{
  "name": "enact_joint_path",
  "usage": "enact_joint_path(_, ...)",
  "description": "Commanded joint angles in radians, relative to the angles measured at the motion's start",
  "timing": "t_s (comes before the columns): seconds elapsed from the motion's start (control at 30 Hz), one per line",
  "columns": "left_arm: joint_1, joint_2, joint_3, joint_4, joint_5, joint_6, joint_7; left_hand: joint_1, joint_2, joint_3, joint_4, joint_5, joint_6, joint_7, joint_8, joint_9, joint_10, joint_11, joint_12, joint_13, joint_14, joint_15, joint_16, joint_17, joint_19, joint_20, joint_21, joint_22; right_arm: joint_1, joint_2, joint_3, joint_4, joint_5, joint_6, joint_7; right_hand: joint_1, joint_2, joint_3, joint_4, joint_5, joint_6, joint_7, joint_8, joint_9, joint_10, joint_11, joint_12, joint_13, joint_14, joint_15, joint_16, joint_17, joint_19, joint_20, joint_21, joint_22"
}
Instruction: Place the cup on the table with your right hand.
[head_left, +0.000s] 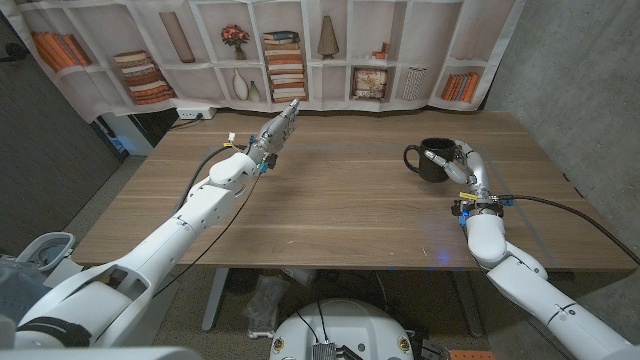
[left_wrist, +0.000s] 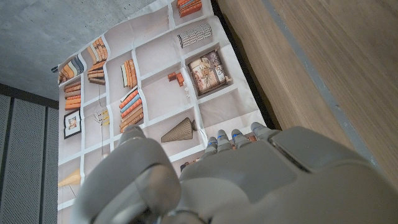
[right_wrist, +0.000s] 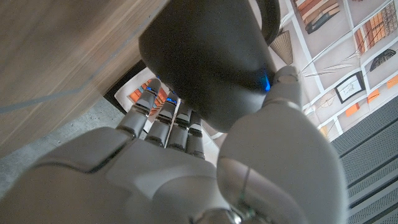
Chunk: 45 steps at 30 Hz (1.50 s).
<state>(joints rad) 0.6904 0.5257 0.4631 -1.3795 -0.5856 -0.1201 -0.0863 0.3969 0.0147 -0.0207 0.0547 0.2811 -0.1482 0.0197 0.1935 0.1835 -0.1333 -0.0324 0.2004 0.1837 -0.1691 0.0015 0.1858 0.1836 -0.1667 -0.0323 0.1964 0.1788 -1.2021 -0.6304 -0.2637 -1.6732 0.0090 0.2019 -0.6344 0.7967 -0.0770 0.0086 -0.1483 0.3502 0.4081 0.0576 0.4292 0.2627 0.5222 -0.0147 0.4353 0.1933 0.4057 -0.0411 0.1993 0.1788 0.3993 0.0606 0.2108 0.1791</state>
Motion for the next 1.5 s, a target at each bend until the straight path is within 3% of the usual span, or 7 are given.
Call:
enact_joint_path(0.03,-0.005,-0.004,0.003,0.008,0.001,0.002,-0.002,0.007,0.004,-0.005,0.005,-0.002,-0.013,-0.001,-0.004,0.002,-0.005,0.000,0.001,0.004,-0.029,-0.002,0.002,0.002,-0.049,-0.016,0.005,0.004,-0.013,0.011,0.020,0.012,0.008,0.011,-0.025,0.151,0.156,0.020,0.020,-0.003,0.182,-0.174,0.003,0.004,0.136,-0.130,-0.001,0.002,0.010,-0.064,-0.002,0.004,0.005,-0.007,0.000,0.006)
enact_joint_path(0.93,0.004,-0.006,0.008,-0.007,0.005,0.008,0.008,0.010,0.005,-0.009,0.004,-0.003,-0.014,0.000,-0.002,0.002,-0.005,0.003,0.002,0.004,-0.030,-0.001,0.002,0.002,-0.049,-0.015,0.005,0.004,-0.030,0.012,0.064,0.033,0.049,-0.026,-0.048,0.161,0.159,0.021,0.019,-0.012,0.197,-0.183,0.003,0.008,0.153,-0.139,-0.003,0.002,0.025,-0.071,-0.002,0.004,0.010,-0.005,-0.001,0.006)
enact_joint_path(1.17,0.008,-0.003,0.007,-0.017,0.006,0.010,0.013,0.010,0.006,-0.010,0.004,-0.003,-0.013,0.001,-0.001,0.002,-0.005,0.000,0.002,0.004,-0.030,-0.001,0.002,0.002,-0.049,-0.015,0.005,0.004,-0.013,0.028,0.067,0.078,0.068,0.011,-0.052,0.162,0.159,0.020,0.019,-0.014,0.199,-0.186,0.002,0.009,0.155,-0.140,-0.004,0.002,0.028,-0.076,-0.002,0.004,0.011,-0.007,-0.001,0.006)
enact_joint_path(1.5,0.010,0.005,0.007,-0.035,0.010,0.026,0.023,0.011,0.008,-0.011,0.005,-0.004,-0.013,0.001,-0.001,0.002,-0.005,0.000,0.003,0.005,-0.030,-0.002,0.003,0.002,-0.050,-0.014,0.005,0.004,0.029,0.062,0.053,0.158,0.022,0.076,-0.121,0.164,0.160,0.020,0.020,-0.017,0.206,-0.191,0.002,0.010,0.162,-0.145,-0.005,0.002,0.037,-0.090,0.000,0.005,0.018,-0.020,0.001,0.006)
